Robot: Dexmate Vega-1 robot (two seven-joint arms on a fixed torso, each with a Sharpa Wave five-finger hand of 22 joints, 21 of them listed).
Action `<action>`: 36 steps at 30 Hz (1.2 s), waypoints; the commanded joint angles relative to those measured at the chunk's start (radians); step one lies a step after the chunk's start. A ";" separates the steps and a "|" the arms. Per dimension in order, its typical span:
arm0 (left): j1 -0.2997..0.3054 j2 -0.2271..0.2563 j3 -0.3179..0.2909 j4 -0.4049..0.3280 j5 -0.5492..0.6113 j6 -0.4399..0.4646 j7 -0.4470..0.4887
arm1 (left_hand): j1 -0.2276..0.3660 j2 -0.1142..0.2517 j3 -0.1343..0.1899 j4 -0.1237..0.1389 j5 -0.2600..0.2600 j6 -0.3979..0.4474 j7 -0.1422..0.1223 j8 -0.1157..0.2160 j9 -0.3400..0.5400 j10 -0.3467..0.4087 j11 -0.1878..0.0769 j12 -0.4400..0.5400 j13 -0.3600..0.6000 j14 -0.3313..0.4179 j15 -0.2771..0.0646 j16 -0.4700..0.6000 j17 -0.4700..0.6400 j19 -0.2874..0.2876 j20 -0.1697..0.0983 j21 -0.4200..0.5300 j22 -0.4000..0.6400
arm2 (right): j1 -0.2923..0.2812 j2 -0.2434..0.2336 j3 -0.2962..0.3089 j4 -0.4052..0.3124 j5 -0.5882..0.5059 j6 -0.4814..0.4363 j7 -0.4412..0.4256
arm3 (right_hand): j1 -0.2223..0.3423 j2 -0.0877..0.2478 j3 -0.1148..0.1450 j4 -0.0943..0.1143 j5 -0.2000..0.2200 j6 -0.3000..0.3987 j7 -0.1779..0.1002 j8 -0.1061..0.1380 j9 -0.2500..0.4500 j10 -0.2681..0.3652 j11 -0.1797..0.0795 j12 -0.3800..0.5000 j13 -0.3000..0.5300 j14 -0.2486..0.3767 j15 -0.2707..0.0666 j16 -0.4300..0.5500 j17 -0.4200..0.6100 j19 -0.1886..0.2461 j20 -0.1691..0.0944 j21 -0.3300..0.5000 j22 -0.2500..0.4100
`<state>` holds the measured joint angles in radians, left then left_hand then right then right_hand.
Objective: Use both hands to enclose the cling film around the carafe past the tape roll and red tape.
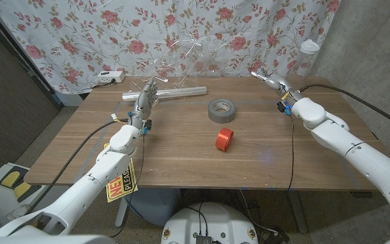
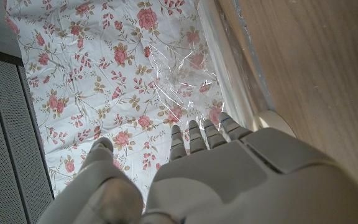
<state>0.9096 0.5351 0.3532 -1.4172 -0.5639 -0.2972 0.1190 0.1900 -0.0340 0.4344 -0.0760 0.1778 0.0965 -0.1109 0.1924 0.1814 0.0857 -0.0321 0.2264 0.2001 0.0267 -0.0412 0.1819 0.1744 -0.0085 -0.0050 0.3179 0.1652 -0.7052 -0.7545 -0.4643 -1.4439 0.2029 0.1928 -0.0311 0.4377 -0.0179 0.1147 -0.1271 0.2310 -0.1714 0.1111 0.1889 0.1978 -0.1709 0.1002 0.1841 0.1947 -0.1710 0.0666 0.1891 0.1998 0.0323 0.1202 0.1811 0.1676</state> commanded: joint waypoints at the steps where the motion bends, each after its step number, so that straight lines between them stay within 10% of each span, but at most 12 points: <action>1: -0.013 -0.009 0.006 0.016 0.006 -0.002 0.001 | 0.002 0.013 0.002 -0.008 0.004 0.000 -0.001 -0.002 0.002 0.005 0.002 0.003 0.002 -0.004 0.000 0.005 0.003 0.002 0.007 -0.003 0.006 | 0.021 -0.040 -0.012 -0.032 -0.101 -0.046 -0.011 | 0.024 0.003 0.003 -0.014 0.007 -0.078 0.006 0.005 0.005 -0.040 0.004 0.004 0.004 -0.069 0.008 0.001 0.001 -0.013 0.002 -0.002 0.001; 10: -0.009 -0.014 0.012 0.012 0.007 0.005 0.009 | 0.001 0.015 0.001 -0.010 0.004 0.001 -0.002 -0.002 0.001 0.009 0.000 0.003 0.002 -0.003 -0.001 0.005 0.003 0.003 0.007 -0.008 0.006 | 0.045 -0.084 -0.038 -0.075 -0.181 -0.103 0.019 | 0.095 0.017 0.026 -0.032 0.012 -0.167 -0.001 -0.006 0.009 -0.103 0.003 0.000 0.008 -0.107 0.011 -0.001 0.002 -0.056 0.019 -0.004 0.002; 36: -0.010 -0.020 0.021 0.003 0.014 0.015 0.018 | 0.001 0.019 0.002 -0.014 0.004 0.001 -0.003 -0.003 0.001 0.013 -0.004 0.003 0.002 -0.003 0.000 0.005 0.003 0.006 0.009 -0.021 0.006 | 0.101 -0.154 -0.072 -0.165 -0.408 -0.184 0.050 | 0.128 0.027 0.037 -0.032 0.009 -0.148 -0.019 0.013 0.011 -0.091 0.000 0.016 0.011 -0.105 0.009 0.008 0.003 -0.055 0.033 0.004 0.002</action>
<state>0.9026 0.5166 0.3703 -1.4103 -0.5532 -0.2855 0.1354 0.1897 -0.0235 0.4345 -0.0843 0.1778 0.0964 -0.1108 0.1925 0.1816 0.0913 -0.0377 0.2264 0.2002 0.0267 -0.0411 0.1819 0.1743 -0.0036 0.0000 0.3022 0.1703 -0.6177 -0.8841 -0.5309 -1.5724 -0.1189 0.0413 0.0200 0.5563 0.0106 0.1464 -0.1586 0.2388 -0.1715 0.1065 0.1966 0.2073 -0.1706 0.0997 0.1928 0.2027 -0.1731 0.0719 0.1891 0.2001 -0.0239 0.1412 0.1771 0.1678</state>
